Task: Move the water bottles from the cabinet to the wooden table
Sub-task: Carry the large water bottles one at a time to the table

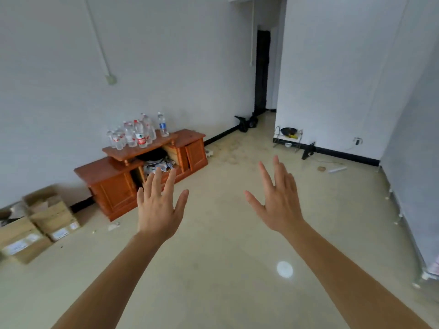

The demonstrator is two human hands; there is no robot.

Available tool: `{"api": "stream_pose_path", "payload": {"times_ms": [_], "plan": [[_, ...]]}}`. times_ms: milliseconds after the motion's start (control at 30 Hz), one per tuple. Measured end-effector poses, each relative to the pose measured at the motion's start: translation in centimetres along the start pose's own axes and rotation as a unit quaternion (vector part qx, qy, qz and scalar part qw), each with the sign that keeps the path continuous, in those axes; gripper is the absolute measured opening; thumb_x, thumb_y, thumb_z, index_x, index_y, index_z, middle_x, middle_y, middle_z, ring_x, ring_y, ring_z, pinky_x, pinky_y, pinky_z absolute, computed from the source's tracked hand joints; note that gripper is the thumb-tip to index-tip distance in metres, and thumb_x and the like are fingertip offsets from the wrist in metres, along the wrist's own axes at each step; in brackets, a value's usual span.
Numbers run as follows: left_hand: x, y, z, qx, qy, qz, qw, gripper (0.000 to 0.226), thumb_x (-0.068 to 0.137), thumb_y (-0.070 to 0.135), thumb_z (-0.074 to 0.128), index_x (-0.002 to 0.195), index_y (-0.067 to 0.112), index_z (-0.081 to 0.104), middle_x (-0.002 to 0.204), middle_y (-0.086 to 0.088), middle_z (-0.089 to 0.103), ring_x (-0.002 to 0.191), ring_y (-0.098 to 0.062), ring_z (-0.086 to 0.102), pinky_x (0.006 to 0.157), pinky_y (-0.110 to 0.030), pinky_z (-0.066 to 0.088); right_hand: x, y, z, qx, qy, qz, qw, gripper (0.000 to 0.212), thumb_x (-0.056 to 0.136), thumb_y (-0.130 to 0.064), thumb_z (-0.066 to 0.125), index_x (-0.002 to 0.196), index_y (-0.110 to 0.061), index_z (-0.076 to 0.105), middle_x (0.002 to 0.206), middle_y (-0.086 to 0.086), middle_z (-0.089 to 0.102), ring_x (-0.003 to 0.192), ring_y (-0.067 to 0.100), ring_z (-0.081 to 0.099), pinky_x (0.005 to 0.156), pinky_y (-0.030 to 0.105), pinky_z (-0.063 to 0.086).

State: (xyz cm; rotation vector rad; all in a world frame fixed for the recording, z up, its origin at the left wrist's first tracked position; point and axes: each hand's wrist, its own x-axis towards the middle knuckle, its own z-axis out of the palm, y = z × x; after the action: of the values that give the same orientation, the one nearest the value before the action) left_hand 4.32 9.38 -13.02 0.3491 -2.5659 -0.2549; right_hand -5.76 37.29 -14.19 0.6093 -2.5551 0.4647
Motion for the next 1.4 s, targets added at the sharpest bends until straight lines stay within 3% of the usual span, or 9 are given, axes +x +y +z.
{"api": "stream_pose_path", "payload": {"times_ms": [133,433,733,1033,1167,1400], "plan": [[5.2,-3.6,3.4,0.07,0.006,-0.015,0.997,0.065,0.1,0.066,0.012,0.158,0.035,0.009,0.168,-0.007,0.006,0.154,-0.029,0.004,0.121,-0.061,0.008,8.6,-0.5,6.5,0.021,-0.011,-0.062,0.998,0.083,0.097,-0.073,0.026,0.162,-0.023,0.016,0.168,0.021,0.003,0.153,0.041,0.014,0.121,0.059,0.021],[23.1,-6.9,9.4,0.133,0.064,-0.099,0.984,0.066,0.099,0.062,0.014,0.158,0.031,0.017,0.166,-0.011,0.013,0.153,-0.032,0.01,0.12,-0.063,0.011,32.0,0.9,18.4,0.069,-0.02,-0.163,0.984,0.086,0.095,-0.078,0.018,0.163,-0.028,0.0,0.169,0.013,-0.016,0.156,0.036,-0.002,0.125,0.055,0.007],[34.2,-13.5,17.8,0.149,0.039,-0.166,0.974,0.066,0.099,0.059,0.023,0.158,0.029,0.022,0.166,-0.012,0.014,0.153,-0.033,0.012,0.118,-0.066,0.016,46.6,-0.7,32.5,0.116,-0.062,-0.224,0.966,0.086,0.096,-0.077,0.025,0.163,-0.03,-0.002,0.168,0.01,-0.02,0.156,0.035,-0.004,0.123,0.053,0.003],[52.2,-24.8,28.8,0.167,-0.005,-0.202,0.965,0.068,0.098,0.063,0.012,0.158,0.03,0.019,0.167,-0.009,0.012,0.153,-0.032,0.011,0.118,-0.065,0.014,64.4,-6.2,48.9,0.093,-0.085,-0.27,0.955,0.086,0.097,-0.071,0.035,0.161,-0.034,-0.009,0.168,0.008,-0.023,0.153,0.028,-0.017,0.122,0.059,0.005],[61.7,-28.8,32.4,0.168,-0.028,-0.2,0.965,0.072,0.095,0.066,-0.003,0.158,0.034,0.005,0.168,-0.007,0.0,0.154,-0.03,0.001,0.12,-0.062,0.007,73.0,-7.2,53.7,0.068,-0.097,-0.271,0.955,0.083,0.098,-0.073,0.03,0.163,-0.031,-0.001,0.168,0.01,-0.018,0.156,0.036,-0.003,0.122,0.063,0.012],[76.0,-33.9,40.1,0.167,-0.065,-0.182,0.967,0.071,0.095,0.067,0.001,0.158,0.035,0.0,0.168,-0.005,-0.004,0.154,-0.03,-0.001,0.121,-0.061,0.008,86.1,-5.0,62.8,0.064,-0.084,-0.227,0.968,0.083,0.098,-0.074,0.03,0.163,-0.029,0.005,0.17,0.012,-0.008,0.155,0.038,0.004,0.121,0.062,0.015]]}}
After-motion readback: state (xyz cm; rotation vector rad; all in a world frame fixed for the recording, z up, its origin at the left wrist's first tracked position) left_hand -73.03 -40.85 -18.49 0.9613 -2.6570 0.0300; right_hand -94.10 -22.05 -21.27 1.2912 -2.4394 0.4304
